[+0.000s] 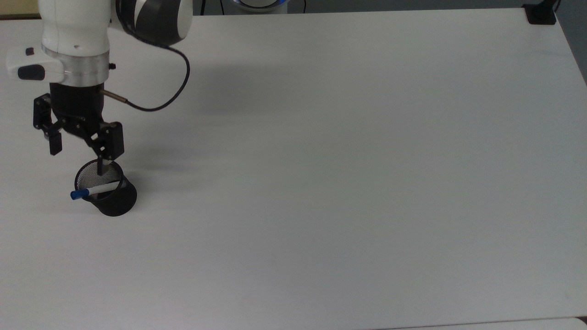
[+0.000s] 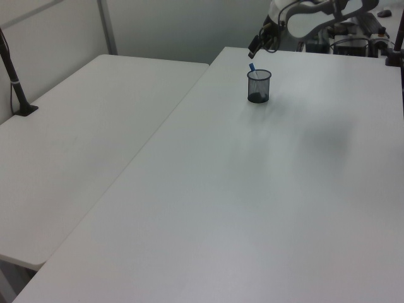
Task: Remove the marker
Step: 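Move the open gripper down over the black mesh pen cup, then close the gripper on the blue-capped marker in the cup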
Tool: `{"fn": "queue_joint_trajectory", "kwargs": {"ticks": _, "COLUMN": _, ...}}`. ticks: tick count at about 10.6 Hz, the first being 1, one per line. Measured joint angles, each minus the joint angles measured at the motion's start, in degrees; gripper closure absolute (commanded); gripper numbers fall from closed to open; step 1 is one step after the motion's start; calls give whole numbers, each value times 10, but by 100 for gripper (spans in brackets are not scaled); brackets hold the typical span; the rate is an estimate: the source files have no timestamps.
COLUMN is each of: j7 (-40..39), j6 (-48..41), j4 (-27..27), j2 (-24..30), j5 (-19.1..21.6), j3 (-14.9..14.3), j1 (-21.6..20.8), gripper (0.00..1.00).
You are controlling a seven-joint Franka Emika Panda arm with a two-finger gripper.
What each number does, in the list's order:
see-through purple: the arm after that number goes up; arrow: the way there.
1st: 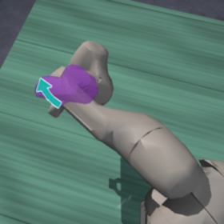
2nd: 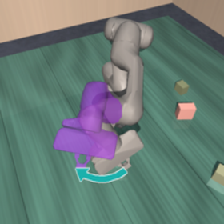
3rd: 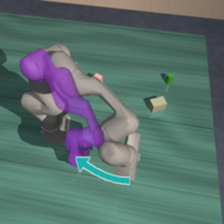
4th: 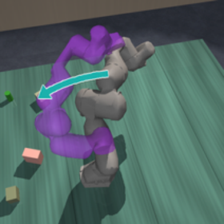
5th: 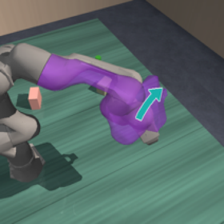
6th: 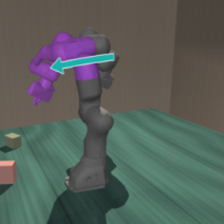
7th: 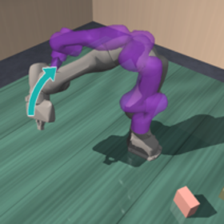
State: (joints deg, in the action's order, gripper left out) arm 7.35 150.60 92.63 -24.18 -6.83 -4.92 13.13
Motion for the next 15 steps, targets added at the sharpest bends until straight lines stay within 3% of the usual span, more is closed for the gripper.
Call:
{"fn": "queue_joint_trajectory", "kwargs": {"ticks": 2, "j7": 2, "j6": 62, "j4": 0, "j2": -25, "j5": 0, "j3": 0, "j1": 11, "gripper": 0}}
{"fn": "queue_joint_trajectory", "kwargs": {"ticks": 9, "j7": 22, "j6": 141, "j4": 0, "j2": -83, "j5": 0, "j3": 0, "j1": 27, "gripper": 14}}
{"fn": "queue_joint_trajectory", "kwargs": {"ticks": 10, "j7": 35, "j6": 158, "j4": -1, "j2": -91, "j5": 0, "j3": 0, "j1": 27, "gripper": 21}}
{"fn": "queue_joint_trajectory", "kwargs": {"ticks": 14, "j7": 45, "j6": 168, "j4": -7, "j2": -98, "j5": 0, "j3": 2, "j1": 25, "gripper": 81}}
{"fn": "queue_joint_trajectory", "kwargs": {"ticks": 15, "j7": 45, "j6": 168, "j4": -8, "j2": -98, "j5": 0, "j3": 3, "j1": 24, "gripper": 87}}
